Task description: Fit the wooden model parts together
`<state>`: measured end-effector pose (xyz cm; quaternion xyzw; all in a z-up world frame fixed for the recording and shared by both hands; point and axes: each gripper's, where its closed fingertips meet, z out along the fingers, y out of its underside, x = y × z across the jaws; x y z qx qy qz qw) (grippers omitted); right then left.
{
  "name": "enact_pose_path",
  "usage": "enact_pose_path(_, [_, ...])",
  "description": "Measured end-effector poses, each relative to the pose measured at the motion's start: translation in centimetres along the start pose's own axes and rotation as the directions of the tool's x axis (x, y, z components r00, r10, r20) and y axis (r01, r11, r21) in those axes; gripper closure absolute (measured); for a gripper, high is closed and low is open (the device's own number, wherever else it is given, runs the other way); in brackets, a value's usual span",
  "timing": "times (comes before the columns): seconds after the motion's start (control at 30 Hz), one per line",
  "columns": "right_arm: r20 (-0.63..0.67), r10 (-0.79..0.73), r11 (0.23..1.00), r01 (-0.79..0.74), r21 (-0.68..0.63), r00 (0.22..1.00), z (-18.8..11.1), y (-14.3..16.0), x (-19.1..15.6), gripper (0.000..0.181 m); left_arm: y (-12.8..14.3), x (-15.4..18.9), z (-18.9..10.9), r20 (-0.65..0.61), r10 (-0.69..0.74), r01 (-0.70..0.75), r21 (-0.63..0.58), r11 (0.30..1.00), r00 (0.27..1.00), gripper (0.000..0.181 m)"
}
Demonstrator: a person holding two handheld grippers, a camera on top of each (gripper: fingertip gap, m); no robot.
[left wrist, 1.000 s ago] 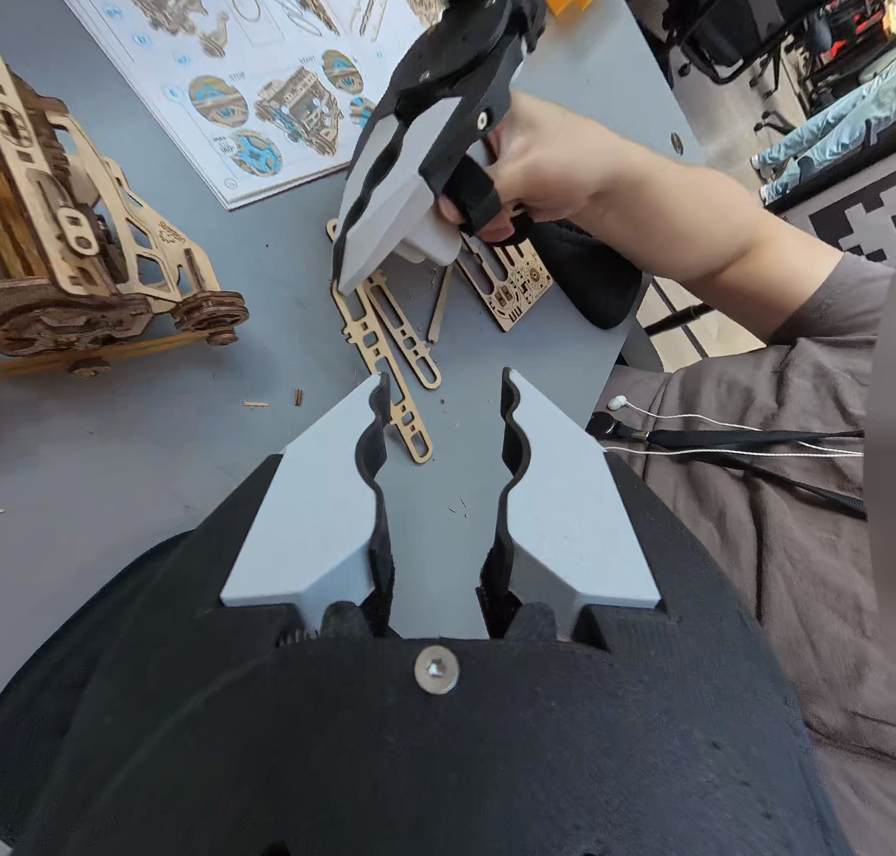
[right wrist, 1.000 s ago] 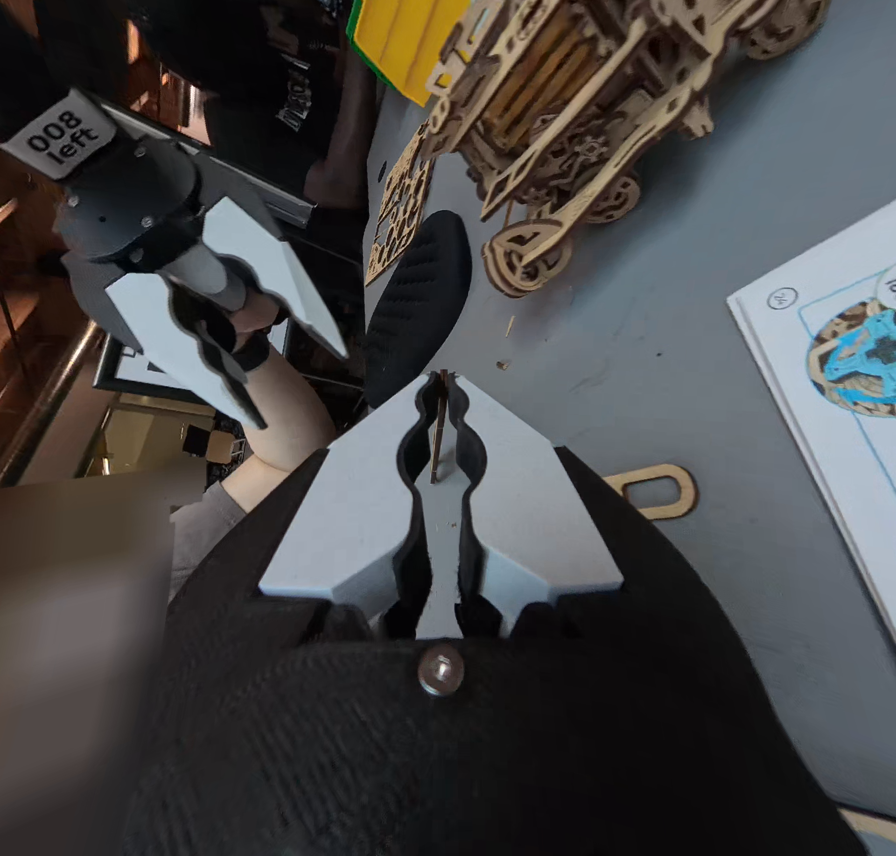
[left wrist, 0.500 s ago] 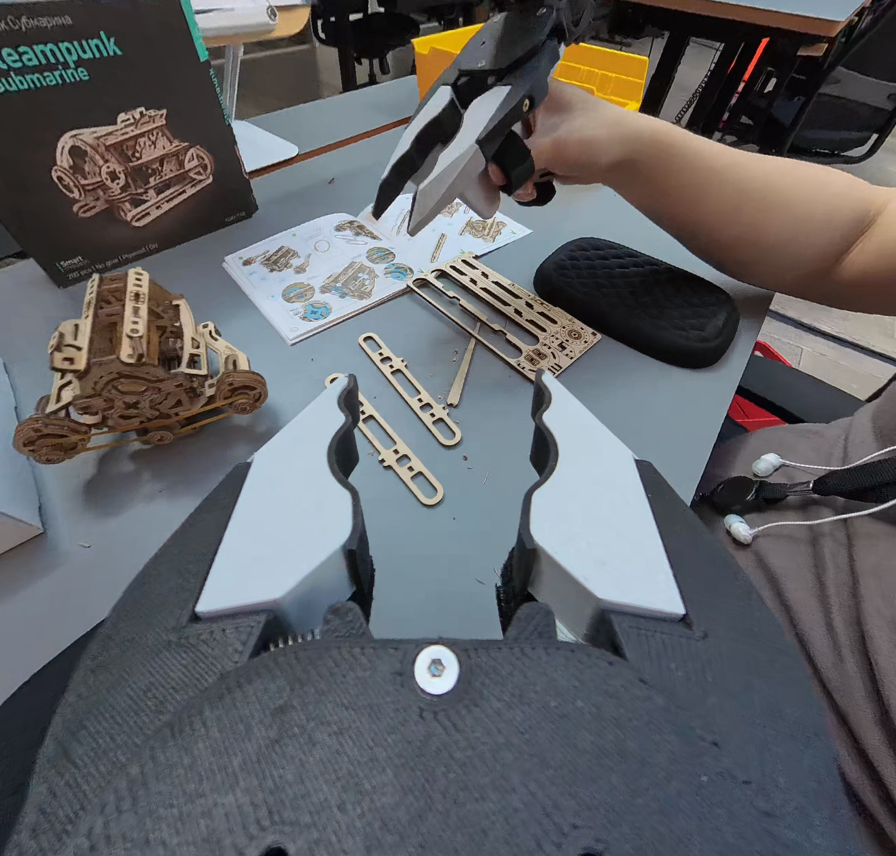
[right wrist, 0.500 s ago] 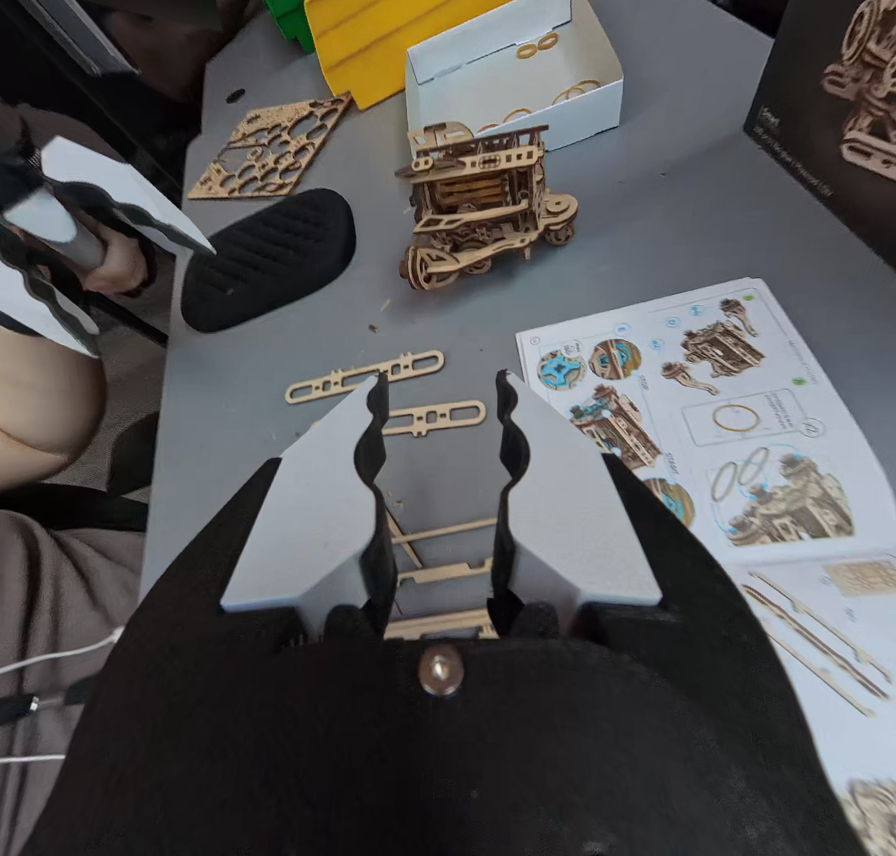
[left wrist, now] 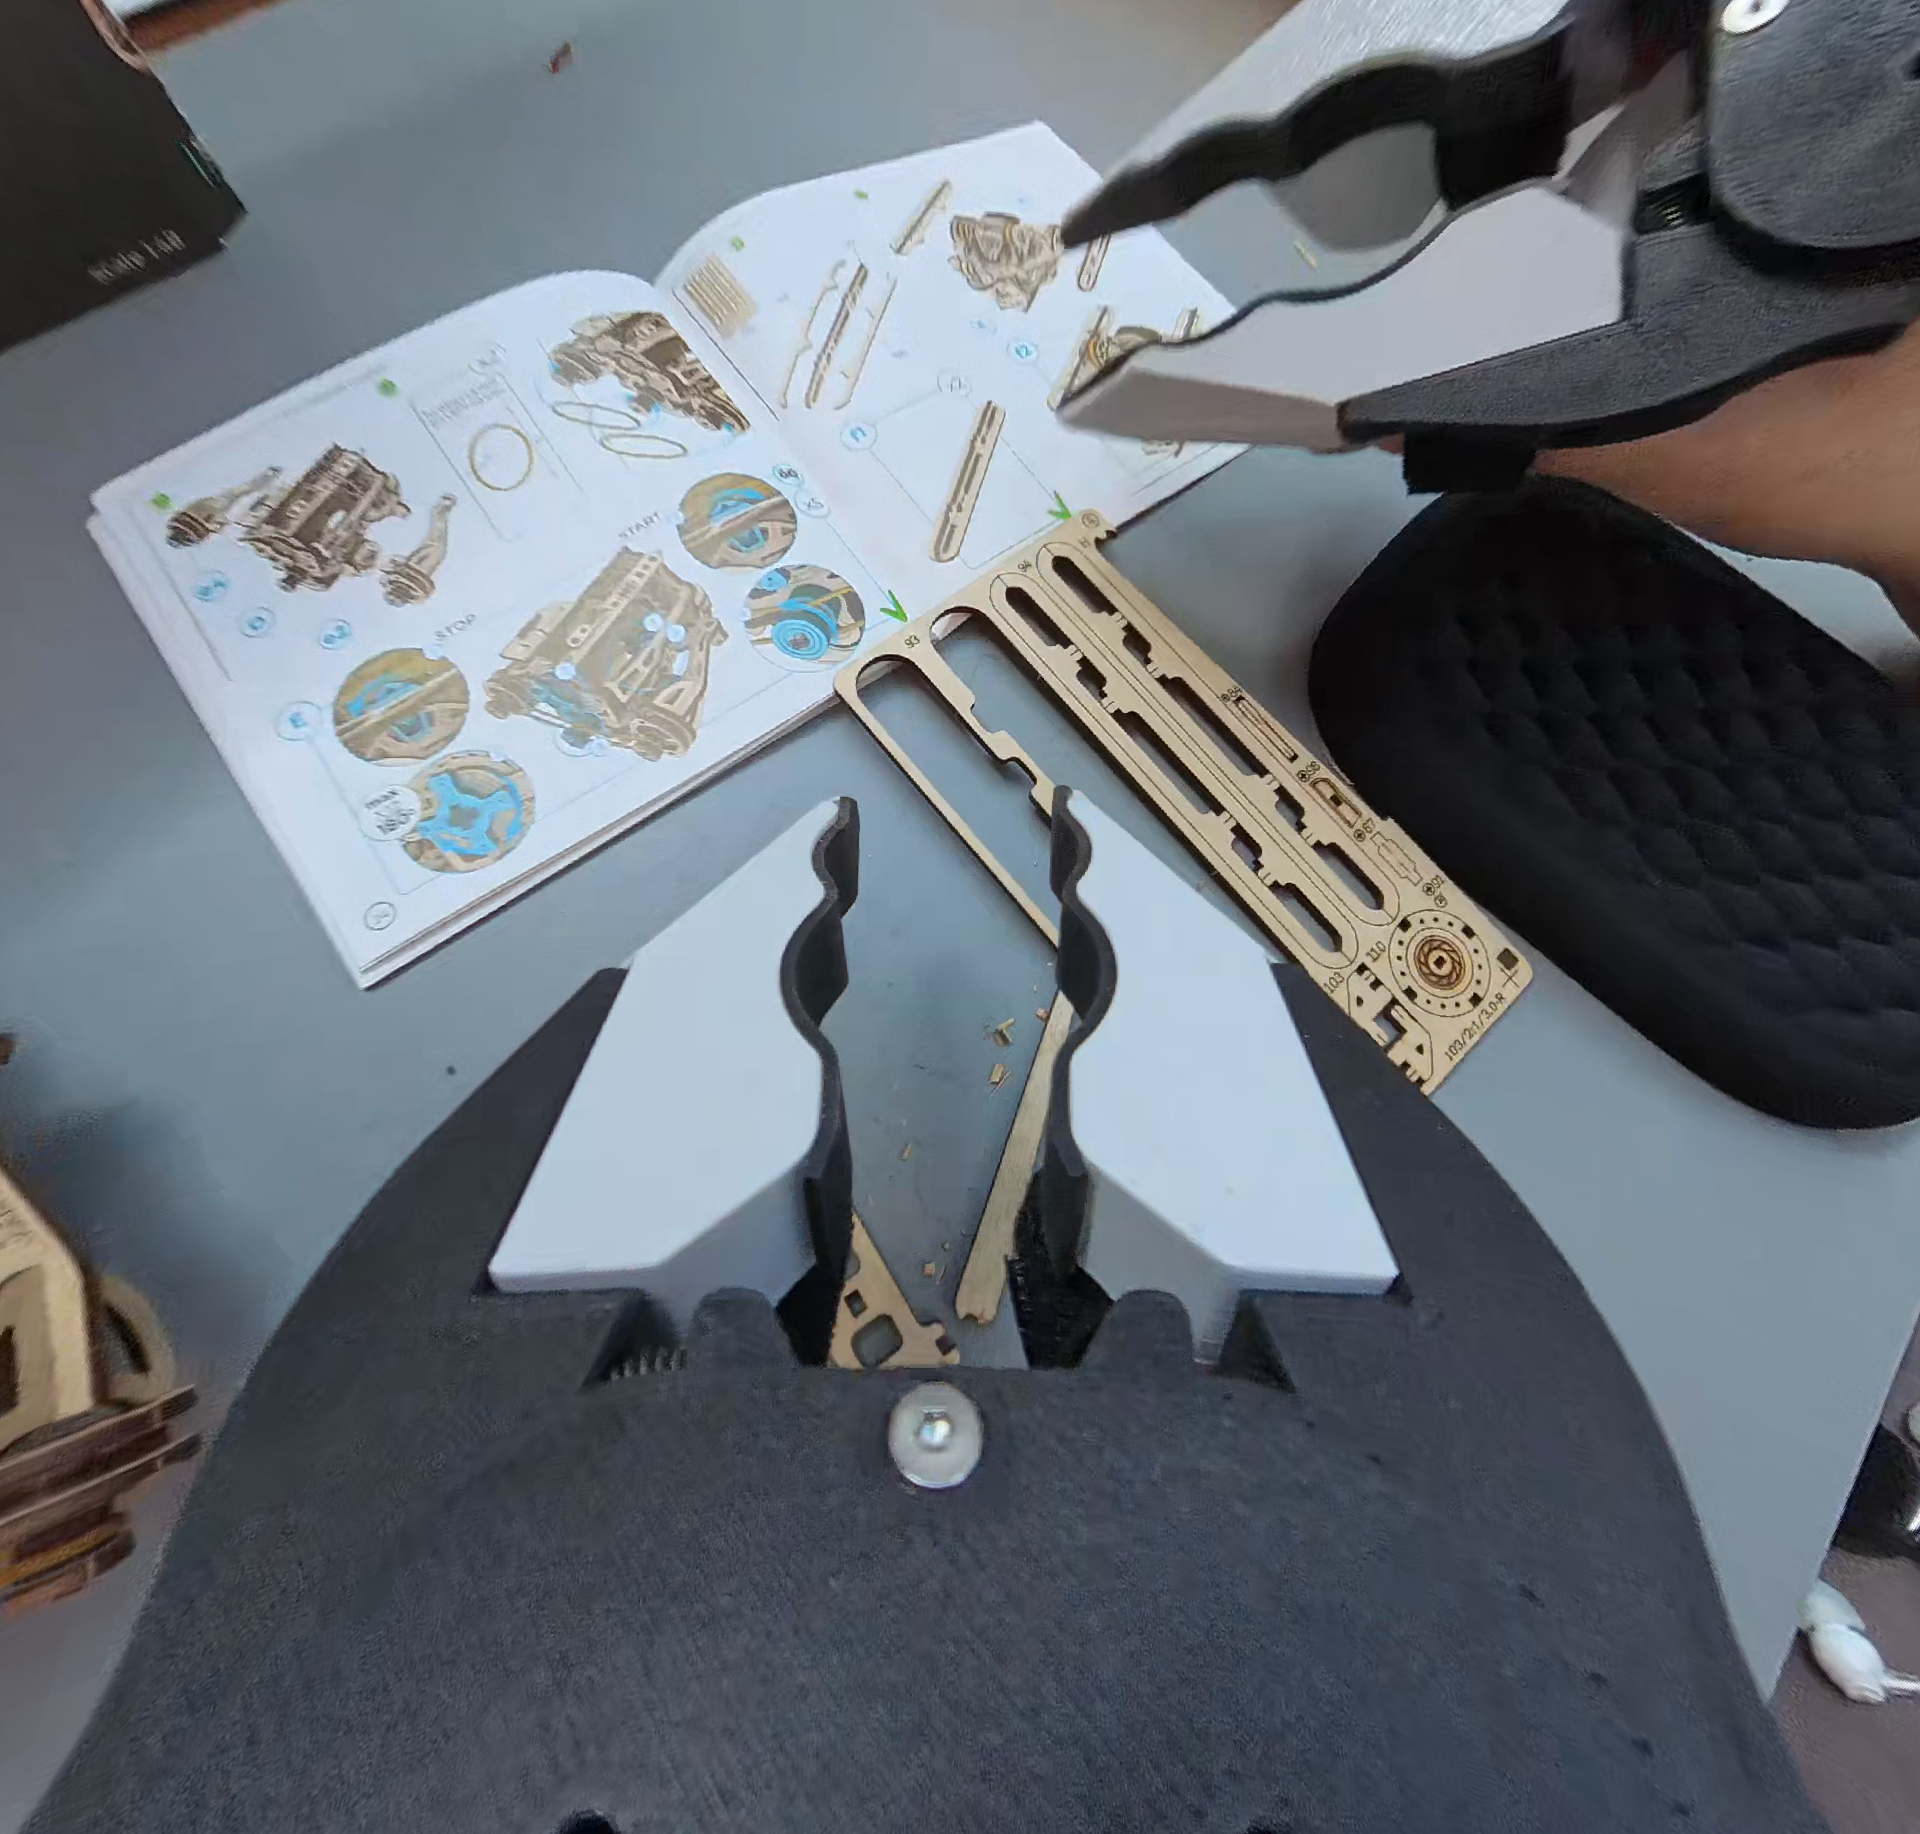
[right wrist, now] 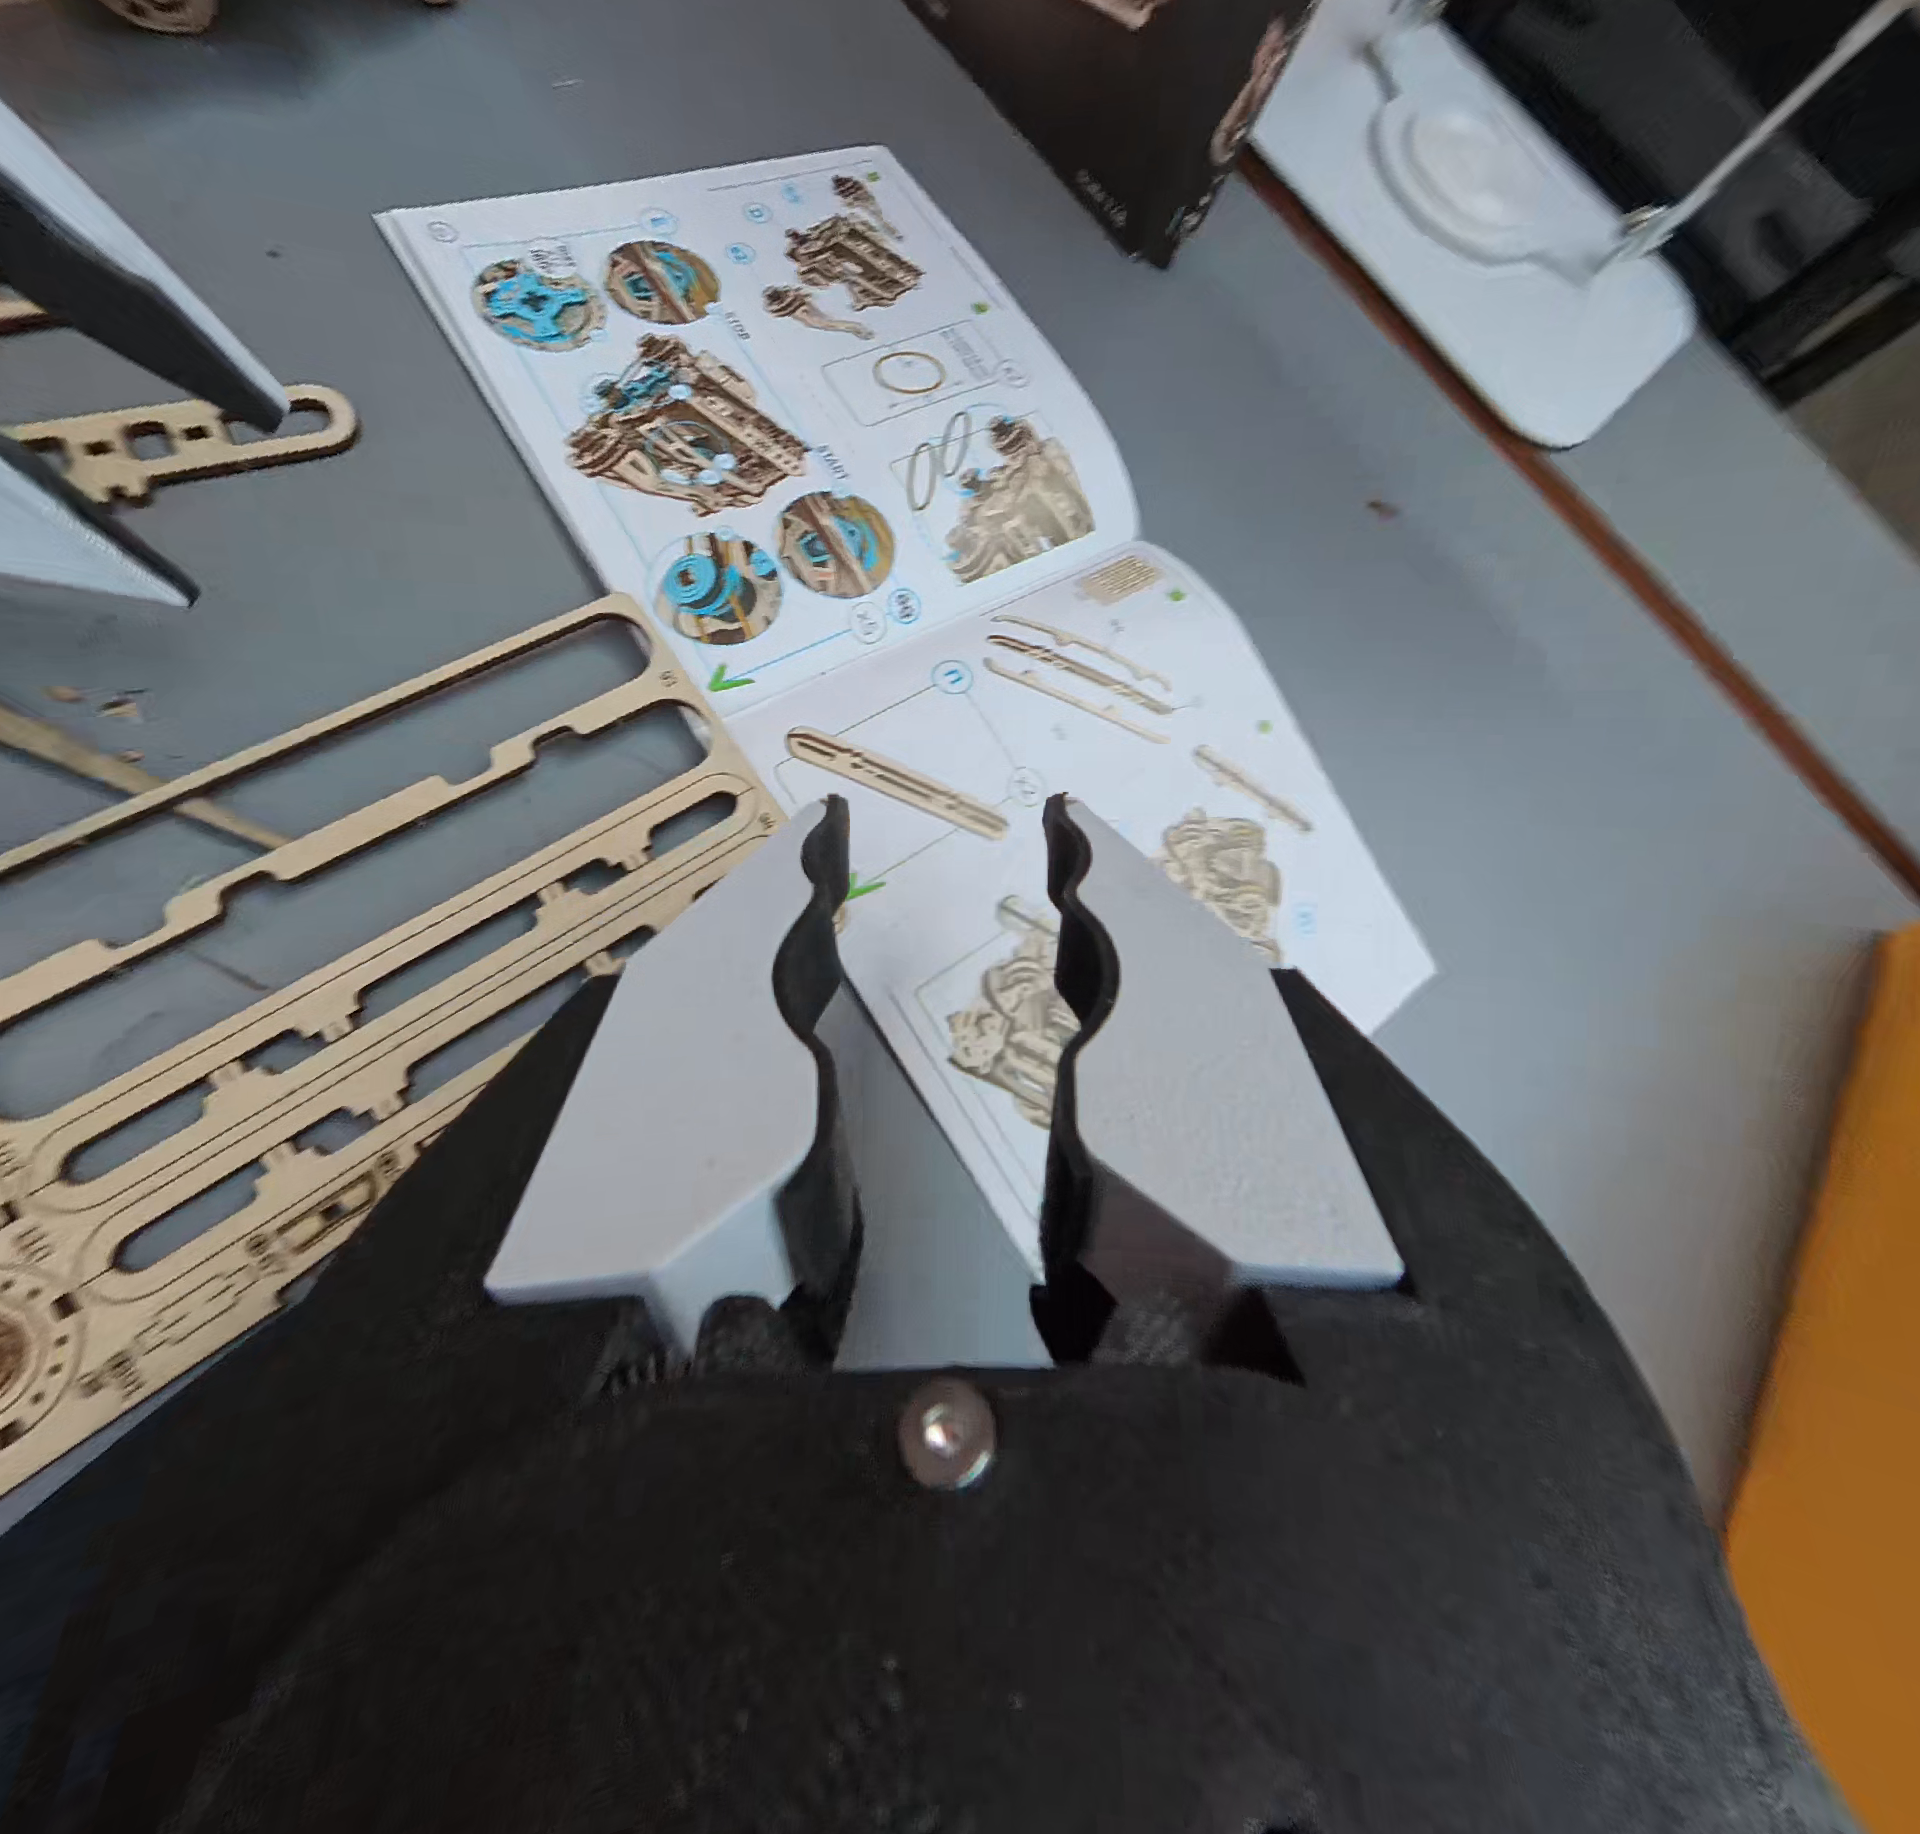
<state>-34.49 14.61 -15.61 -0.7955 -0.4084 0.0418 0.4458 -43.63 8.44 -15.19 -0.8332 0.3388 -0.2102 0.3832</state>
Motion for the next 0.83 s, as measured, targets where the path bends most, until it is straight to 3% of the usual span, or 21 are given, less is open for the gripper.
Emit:
enact_pose_path(0.03, [-0.131, -0.065, 0.997, 0.069, 0.03, 0.989, -0.8, -0.9, 1.2, 0.148, 0.3, 0.1, 1.0, -0.009, -0.018, 0.018, -0.048, 0.999, 1.0, 0.145])
enact_pose_path(0.1, [-0.305, -0.135, 0.984, 0.164, 0.073, 0.943, -2.5, -2.6, 2.5, 0.155, 1.3, -0.2, 2.5, 0.016, -0.019, 0.021, -0.135, 0.991, 1.0, 0.142])
enact_pose_path(0.33, [-0.421, -0.064, 0.991, 0.106, 0.077, 0.905, -3.5, -2.6, 5.0, 0.144, 2.1, 0.4, 3.5, 0.006, -0.047, 0.047, -0.215, 0.975, 0.999, 0.139])
enact_pose_path(0.63, [-0.416, -0.021, 0.992, 0.071, 0.104, 0.909, -3.8, -2.6, 5.6, 0.142, 2.6, 0.7, 3.3, 0.041, -0.006, 0.017, -0.262, 0.965, 0.999, 0.139])
enact_pose_path(0.83, [-0.396, -0.013, 0.993, 0.06, 0.105, 0.918, -3.6, -2.5, 5.5, 0.142, 2.7, 1.4, 3.3, 0.029, 0.051, -0.039, -0.313, 0.949, 0.998, 0.153])
